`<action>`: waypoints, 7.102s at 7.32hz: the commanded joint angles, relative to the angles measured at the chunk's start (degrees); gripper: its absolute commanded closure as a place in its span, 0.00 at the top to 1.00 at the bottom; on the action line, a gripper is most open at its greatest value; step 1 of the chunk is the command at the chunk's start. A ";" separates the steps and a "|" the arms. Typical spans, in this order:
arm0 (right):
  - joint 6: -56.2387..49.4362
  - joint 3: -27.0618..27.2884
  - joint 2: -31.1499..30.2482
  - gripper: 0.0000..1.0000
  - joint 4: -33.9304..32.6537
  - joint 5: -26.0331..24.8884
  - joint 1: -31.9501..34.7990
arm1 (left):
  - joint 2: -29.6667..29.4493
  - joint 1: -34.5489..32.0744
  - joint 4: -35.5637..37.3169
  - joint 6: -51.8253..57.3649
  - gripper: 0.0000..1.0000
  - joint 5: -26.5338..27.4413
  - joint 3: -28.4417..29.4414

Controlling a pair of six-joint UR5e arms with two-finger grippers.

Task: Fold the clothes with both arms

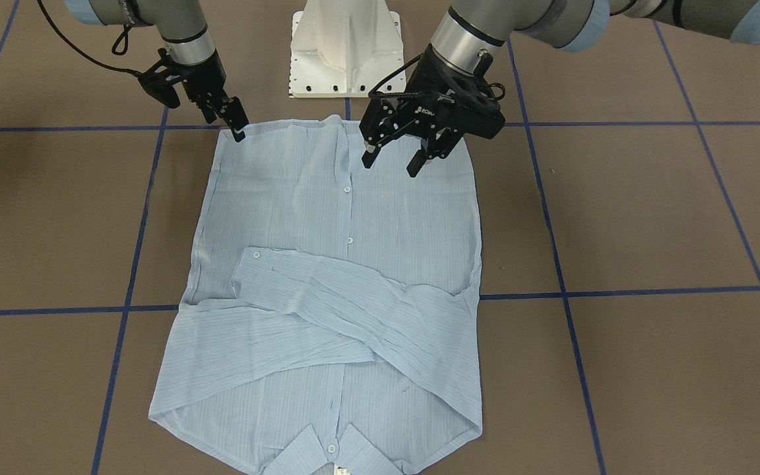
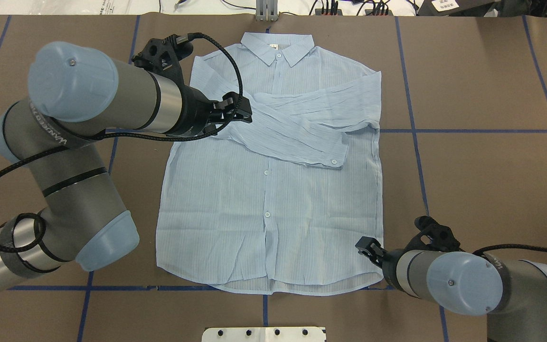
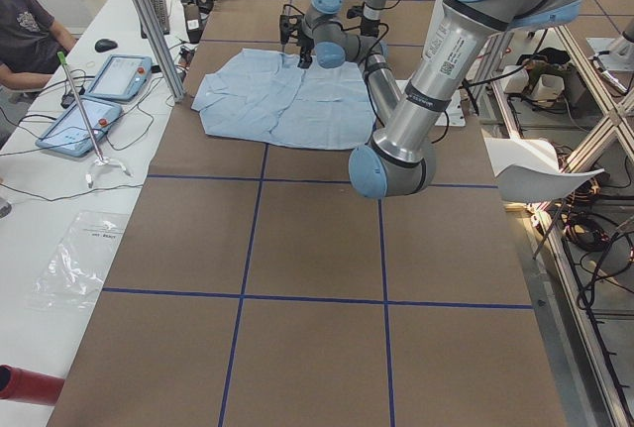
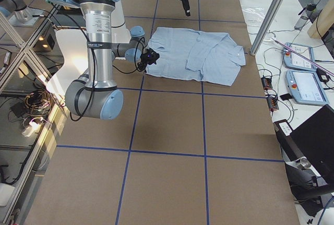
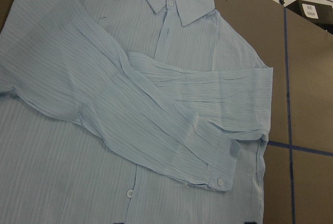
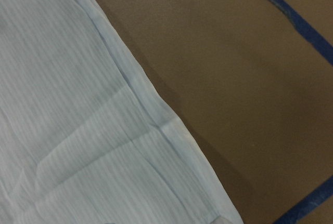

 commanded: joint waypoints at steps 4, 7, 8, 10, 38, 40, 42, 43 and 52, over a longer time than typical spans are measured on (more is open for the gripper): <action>0.28 -2.28 0.12 0.89 -0.88 -0.54 -2.35 | 0.80 0.36 0.04 0.01 0.82 1.87 -0.27; 0.28 -2.01 0.04 0.09 -0.88 -0.54 -2.36 | 1.15 0.45 0.04 -0.17 0.82 1.87 -0.35; 0.28 -2.10 0.03 0.04 -0.88 -0.54 -2.44 | 1.50 0.45 0.04 -0.17 0.82 1.87 -0.53; 0.28 -2.02 0.21 0.08 -0.88 -0.54 -2.44 | 1.86 0.45 0.04 -0.17 0.82 1.96 -0.62; -0.07 5.19 -10.16 0.00 -1.06 -0.62 -4.55 | 17.24 27.60 18.94 -19.86 0.46 16.20 -4.76; -0.07 5.19 -10.16 0.00 -1.06 -0.62 -4.55 | 16.80 27.60 19.02 -19.86 0.00 16.20 -4.75; -0.33 5.19 -10.34 0.00 -1.15 -0.62 -4.47 | 16.80 27.34 19.20 -19.60 0.00 16.02 -5.54; -0.34 5.28 -10.25 0.00 -1.06 -0.62 -4.55 | 17.15 27.17 19.46 -19.68 0.00 15.93 -7.37; -0.95 17.00 -10.64 0.00 -1.23 12.42 17.87 | 9.72 11.49 22.98 -18.33 0.00 8.39 -21.84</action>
